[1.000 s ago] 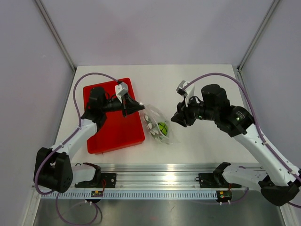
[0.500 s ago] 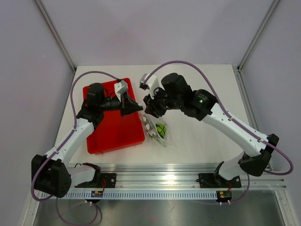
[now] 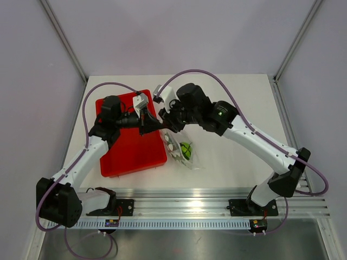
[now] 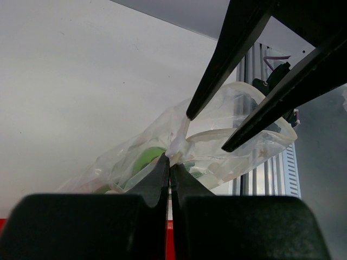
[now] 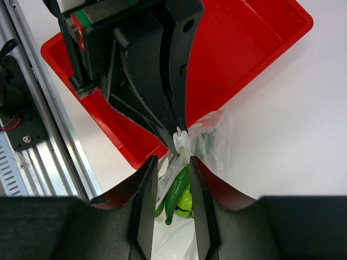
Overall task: Place the food in the zip-top bag and seal the zipper
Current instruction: Zip the zipper food storage bag at the center of the board.
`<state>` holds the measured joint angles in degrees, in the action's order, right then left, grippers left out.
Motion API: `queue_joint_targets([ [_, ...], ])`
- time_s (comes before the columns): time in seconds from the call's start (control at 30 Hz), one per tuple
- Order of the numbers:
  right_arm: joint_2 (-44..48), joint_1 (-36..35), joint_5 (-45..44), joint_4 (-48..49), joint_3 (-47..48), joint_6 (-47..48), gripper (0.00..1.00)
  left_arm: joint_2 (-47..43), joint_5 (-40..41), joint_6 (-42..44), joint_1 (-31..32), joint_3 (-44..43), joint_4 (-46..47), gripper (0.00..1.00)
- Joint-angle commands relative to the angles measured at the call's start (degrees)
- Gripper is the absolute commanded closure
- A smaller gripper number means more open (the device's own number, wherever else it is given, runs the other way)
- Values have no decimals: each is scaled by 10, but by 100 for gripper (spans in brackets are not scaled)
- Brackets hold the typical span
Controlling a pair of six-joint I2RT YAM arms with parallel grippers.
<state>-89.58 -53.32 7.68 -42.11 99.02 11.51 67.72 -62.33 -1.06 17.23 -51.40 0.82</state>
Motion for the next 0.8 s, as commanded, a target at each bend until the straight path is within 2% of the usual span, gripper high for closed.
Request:
queue_joint_targets([
  [0.0, -12, -5, 15, 23, 33, 9, 64, -3, -19, 7, 4, -25, 16, 100],
  [0.17, -28, -5, 23, 19, 43, 10, 67, -3, -23, 7, 5, -25, 16, 100],
  [0.33, -34, -5, 19, 19, 38, 11, 78, -4, -25, 7, 5, -26, 13, 100],
  [0.77, -45, -5, 30, 17, 35, 6, 77, -3, -30, 4, 5, -32, 15, 100],
])
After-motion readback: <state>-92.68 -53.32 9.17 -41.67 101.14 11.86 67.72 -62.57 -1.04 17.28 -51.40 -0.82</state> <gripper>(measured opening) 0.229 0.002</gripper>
